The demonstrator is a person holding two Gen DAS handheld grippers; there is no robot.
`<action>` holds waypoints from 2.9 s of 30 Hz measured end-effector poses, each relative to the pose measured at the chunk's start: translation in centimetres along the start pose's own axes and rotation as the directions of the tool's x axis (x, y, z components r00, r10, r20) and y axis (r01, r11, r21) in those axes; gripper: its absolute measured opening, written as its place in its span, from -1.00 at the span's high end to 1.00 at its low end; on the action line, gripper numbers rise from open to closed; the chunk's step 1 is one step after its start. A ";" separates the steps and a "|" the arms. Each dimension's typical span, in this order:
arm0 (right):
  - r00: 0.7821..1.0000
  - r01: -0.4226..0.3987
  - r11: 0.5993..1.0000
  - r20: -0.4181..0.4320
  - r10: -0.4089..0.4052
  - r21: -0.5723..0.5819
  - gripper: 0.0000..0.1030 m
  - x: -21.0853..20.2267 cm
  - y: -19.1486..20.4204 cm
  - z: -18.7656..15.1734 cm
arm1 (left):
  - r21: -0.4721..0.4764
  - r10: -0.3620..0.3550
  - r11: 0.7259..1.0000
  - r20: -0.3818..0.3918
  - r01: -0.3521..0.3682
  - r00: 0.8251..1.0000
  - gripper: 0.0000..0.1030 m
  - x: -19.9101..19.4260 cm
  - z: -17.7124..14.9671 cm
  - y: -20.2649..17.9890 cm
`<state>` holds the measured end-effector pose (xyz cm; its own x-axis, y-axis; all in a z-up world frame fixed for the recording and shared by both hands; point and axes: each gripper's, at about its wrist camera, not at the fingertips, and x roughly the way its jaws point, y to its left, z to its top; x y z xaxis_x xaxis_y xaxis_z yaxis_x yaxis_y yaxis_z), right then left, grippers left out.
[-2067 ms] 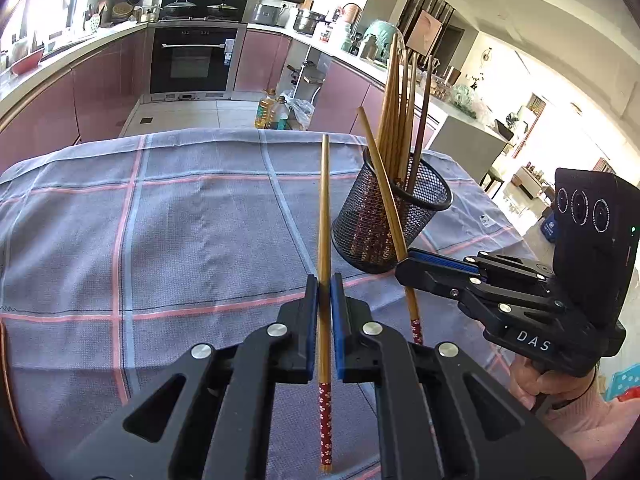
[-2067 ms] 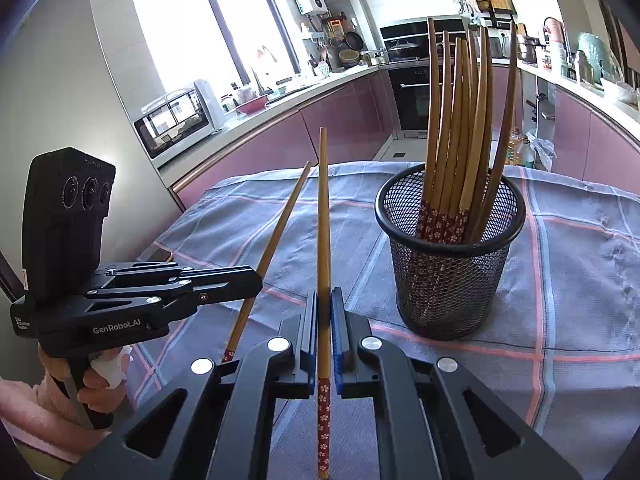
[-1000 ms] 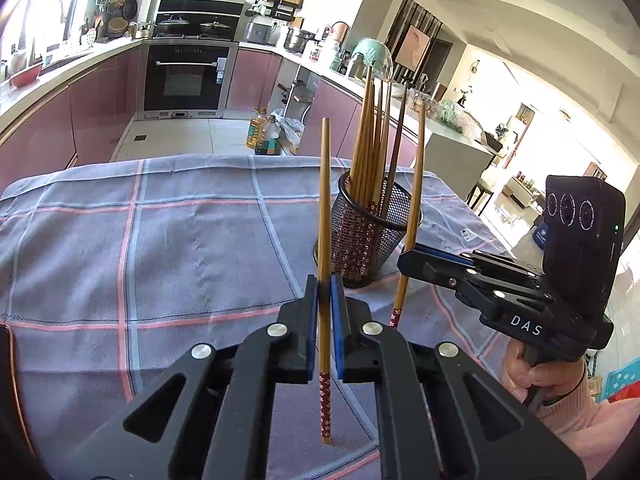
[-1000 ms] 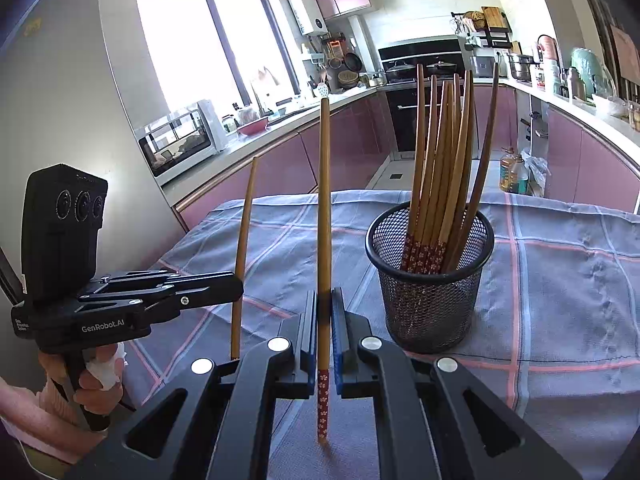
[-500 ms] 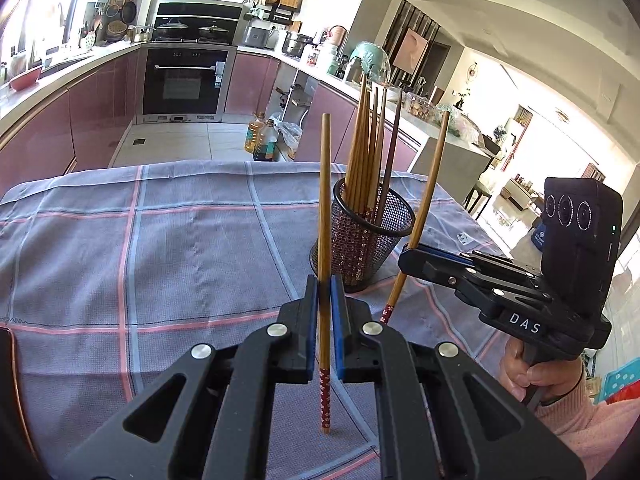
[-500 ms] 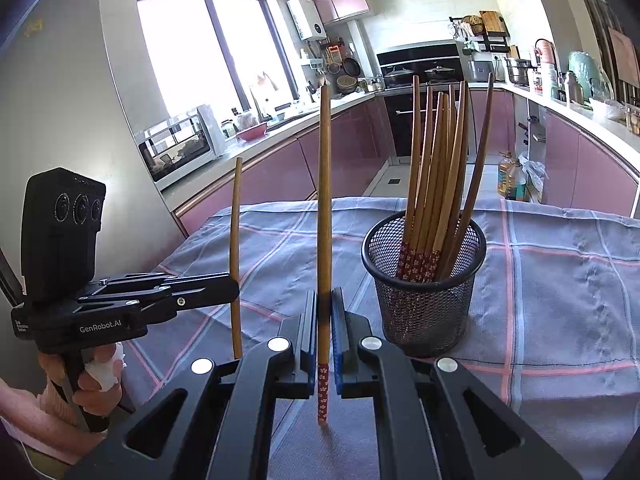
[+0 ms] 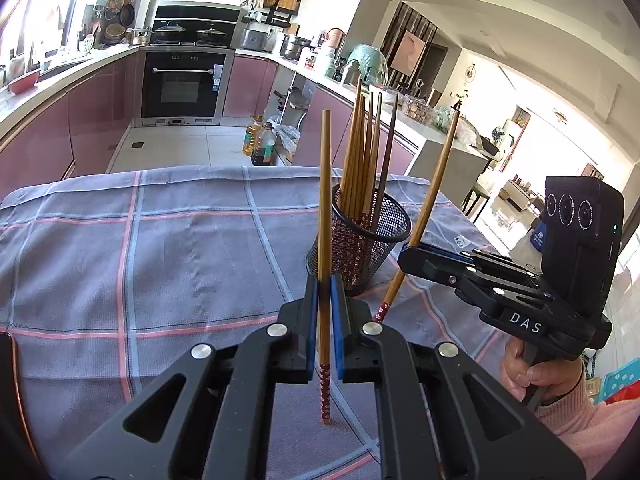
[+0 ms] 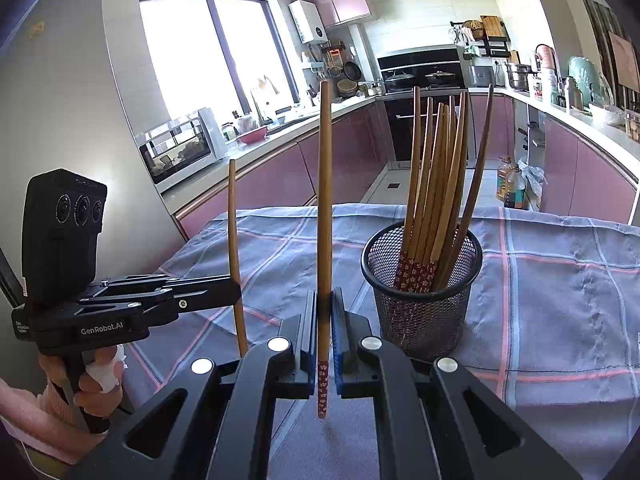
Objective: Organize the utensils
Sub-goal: 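Carry the right tool's chopstick toward the mesh cup while the left tool holds its own beside it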
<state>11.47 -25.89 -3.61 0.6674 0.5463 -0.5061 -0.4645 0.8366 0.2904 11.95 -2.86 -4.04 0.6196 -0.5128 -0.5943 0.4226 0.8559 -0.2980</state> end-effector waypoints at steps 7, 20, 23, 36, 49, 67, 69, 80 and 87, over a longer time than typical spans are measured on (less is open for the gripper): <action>1.000 0.003 1.000 0.004 -0.003 -0.001 0.89 -0.2 -0.1 0.2 | 0.002 -0.001 1.000 0.003 0.001 1.000 0.86 -0.1 0.3 -0.1; 1.000 0.008 1.000 0.014 -0.008 -0.002 0.89 -0.5 -0.1 0.4 | 0.003 -0.003 1.000 0.010 0.003 1.000 0.86 0.0 0.6 -0.3; 1.000 0.010 1.000 0.014 -0.010 0.000 0.89 -0.5 -0.1 0.4 | 0.003 -0.004 1.000 0.011 0.004 1.000 0.86 0.0 0.6 -0.3; 1.000 0.015 1.000 0.024 -0.015 0.000 0.89 -0.8 0.0 0.5 | 0.006 -0.002 1.000 0.018 0.002 1.000 0.86 0.0 0.6 -0.2; 0.999 0.018 1.000 0.034 -0.018 0.002 0.89 -0.9 0.0 0.7 | 0.013 0.000 1.000 0.026 0.000 1.000 0.86 -0.1 0.9 -0.2; 0.999 0.022 1.000 0.047 -0.022 0.000 0.89 -1.1 0.2 0.9 | 0.023 0.000 1.000 0.033 -0.001 0.999 0.86 -0.2 1.2 -0.3; 0.998 0.023 1.000 0.050 -0.023 0.000 0.89 -1.1 0.2 0.9 | 0.024 0.000 1.000 0.034 -0.001 0.999 0.86 -0.2 1.3 -0.3; 0.998 0.028 1.000 0.059 -0.028 -0.002 0.89 -1.2 0.2 0.9 | 0.034 0.002 0.999 0.045 -0.003 0.999 0.86 -0.3 1.4 -0.3; 0.998 0.031 1.000 0.062 -0.031 0.000 0.89 -1.2 0.2 1.0 | 0.039 0.000 0.999 0.049 -0.002 0.999 0.86 -0.4 1.3 -0.4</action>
<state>11.20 -26.34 -2.17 0.7159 0.5219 -0.4637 -0.4439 0.8529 0.2747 12.45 -3.06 -2.74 0.6514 -0.5150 -0.5572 0.4467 0.8539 -0.2670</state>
